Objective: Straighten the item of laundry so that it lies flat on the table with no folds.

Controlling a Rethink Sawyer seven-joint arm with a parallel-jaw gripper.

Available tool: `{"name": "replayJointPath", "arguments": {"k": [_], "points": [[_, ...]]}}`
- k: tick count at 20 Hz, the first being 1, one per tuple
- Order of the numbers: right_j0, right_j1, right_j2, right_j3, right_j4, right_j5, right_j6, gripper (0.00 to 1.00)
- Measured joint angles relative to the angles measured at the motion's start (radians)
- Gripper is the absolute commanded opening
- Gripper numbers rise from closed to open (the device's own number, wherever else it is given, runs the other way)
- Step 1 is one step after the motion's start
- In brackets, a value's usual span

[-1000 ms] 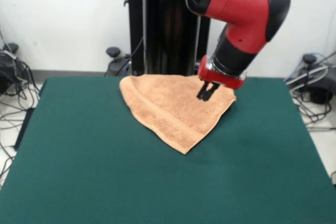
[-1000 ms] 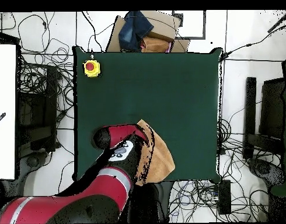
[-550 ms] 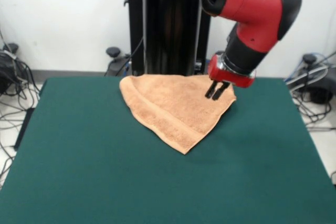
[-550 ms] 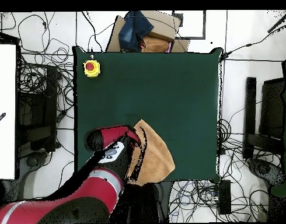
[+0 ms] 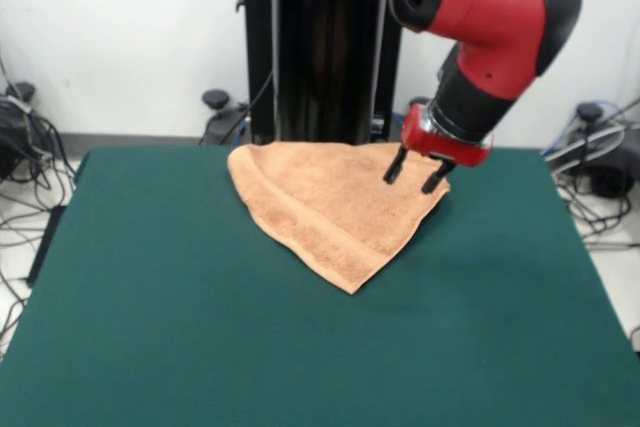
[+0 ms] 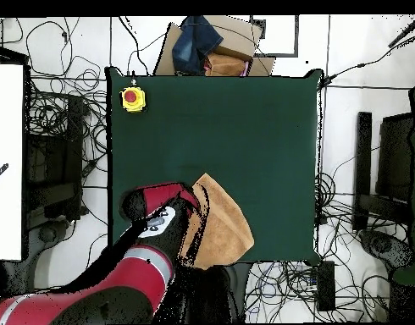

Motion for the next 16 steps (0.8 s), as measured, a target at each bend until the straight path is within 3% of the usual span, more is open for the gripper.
{"name": "replayJointPath", "arguments": {"k": [8,16], "points": [[0.029,0.027,-0.022,0.0,0.022,-0.049,0.0,1.0],[0.151,0.091,-0.093,0.0,0.102,-0.073,0.0,1.0]]}}
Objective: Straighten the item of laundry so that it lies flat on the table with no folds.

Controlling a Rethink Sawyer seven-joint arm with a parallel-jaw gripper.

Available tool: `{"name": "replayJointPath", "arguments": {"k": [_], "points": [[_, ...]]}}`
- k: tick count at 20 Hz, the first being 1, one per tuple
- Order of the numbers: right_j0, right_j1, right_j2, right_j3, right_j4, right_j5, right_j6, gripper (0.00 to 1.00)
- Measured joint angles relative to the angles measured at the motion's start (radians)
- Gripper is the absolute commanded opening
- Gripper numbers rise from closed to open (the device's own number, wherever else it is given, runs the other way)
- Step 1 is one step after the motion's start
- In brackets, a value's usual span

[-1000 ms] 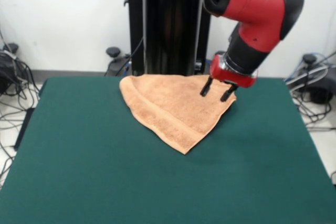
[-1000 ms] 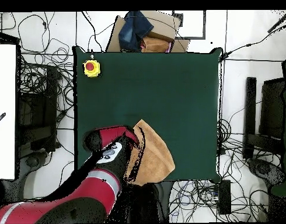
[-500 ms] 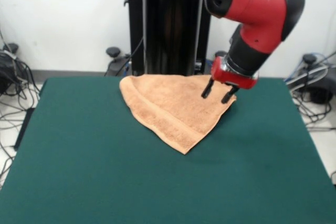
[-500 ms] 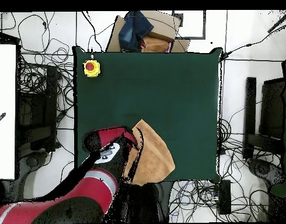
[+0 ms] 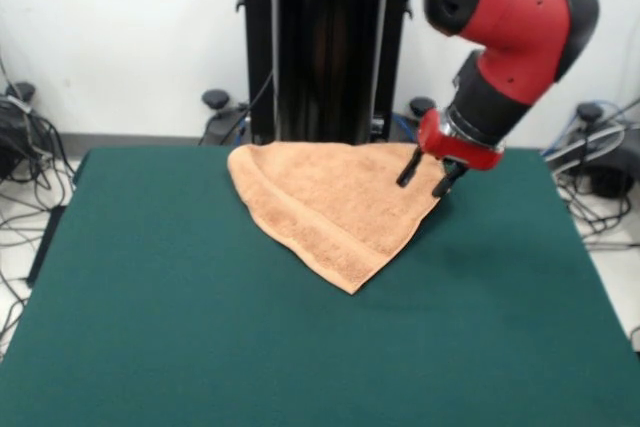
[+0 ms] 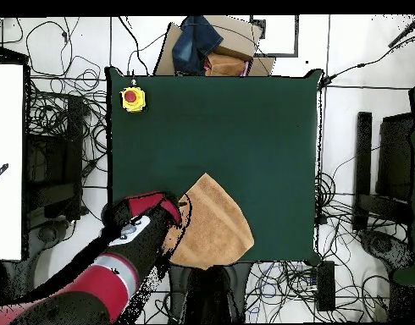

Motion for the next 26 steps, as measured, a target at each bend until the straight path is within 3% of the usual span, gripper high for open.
{"name": "replayJointPath", "arguments": {"k": [9,19,26], "points": [[0.171,0.06,-0.135,0.0,0.118,0.0,0.073,1.0],[0.197,0.12,-0.199,-0.001,0.197,0.0,0.154,1.0],[0.201,0.207,-0.247,-0.004,0.268,0.0,0.181,1.0]]}}
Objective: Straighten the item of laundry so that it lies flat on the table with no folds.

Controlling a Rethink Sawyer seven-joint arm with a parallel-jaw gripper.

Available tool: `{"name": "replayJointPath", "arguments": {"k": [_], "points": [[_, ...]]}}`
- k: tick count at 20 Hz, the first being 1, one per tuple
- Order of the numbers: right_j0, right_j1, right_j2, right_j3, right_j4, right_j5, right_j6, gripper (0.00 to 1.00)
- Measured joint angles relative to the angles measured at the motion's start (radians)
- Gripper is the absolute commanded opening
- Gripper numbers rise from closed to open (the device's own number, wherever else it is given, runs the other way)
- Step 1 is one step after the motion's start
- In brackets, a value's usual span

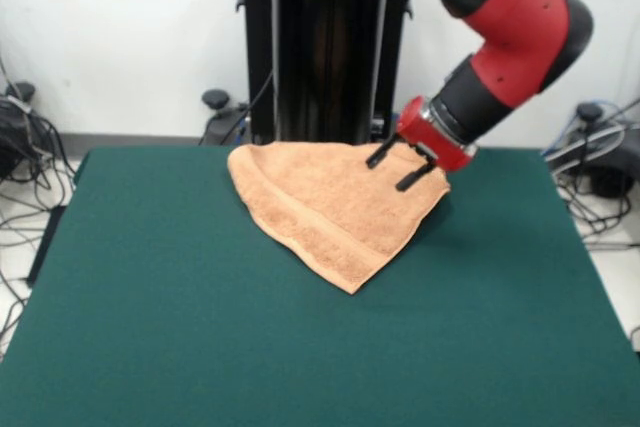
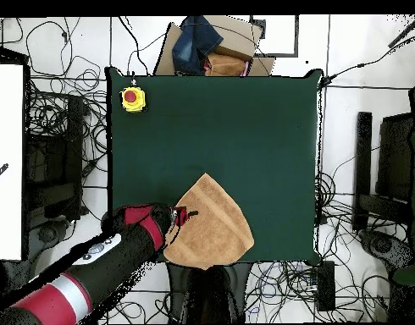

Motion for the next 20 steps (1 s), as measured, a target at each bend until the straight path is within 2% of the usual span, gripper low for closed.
{"name": "replayJointPath", "arguments": {"k": [11,20], "points": [[0.066,0.077,-0.033,-0.007,0.096,0.0,0.03,1.0],[0.099,0.1,-0.055,-0.016,0.149,0.001,0.044,1.0]]}}
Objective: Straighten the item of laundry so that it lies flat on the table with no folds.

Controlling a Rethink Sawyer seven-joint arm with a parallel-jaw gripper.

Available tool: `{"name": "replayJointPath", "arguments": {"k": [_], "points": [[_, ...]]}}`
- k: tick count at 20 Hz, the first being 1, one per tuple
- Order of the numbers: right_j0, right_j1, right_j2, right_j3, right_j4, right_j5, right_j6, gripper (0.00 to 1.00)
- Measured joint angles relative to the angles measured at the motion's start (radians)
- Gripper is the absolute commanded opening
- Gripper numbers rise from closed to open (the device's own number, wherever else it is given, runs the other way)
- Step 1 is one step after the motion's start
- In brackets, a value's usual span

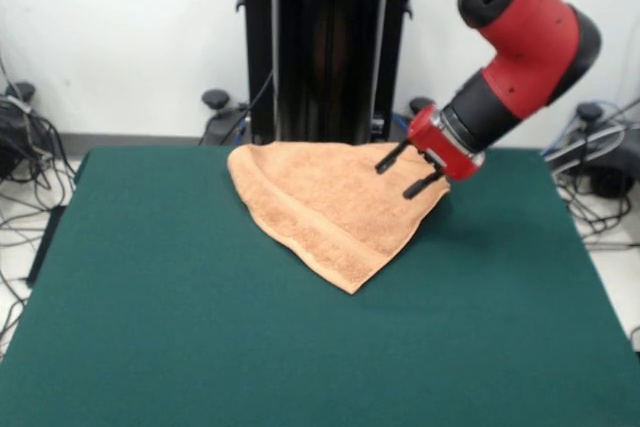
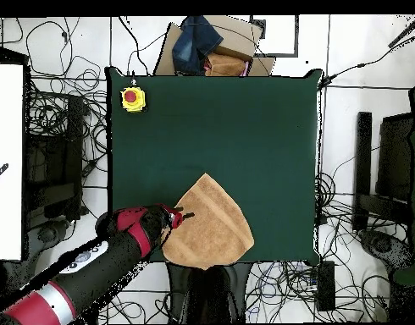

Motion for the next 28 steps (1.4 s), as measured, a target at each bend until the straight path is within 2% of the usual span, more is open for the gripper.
{"name": "replayJointPath", "arguments": {"k": [28], "points": [[0.05,0.091,-0.001,-0.047,0.138,0.005,0.0,1.0]]}}
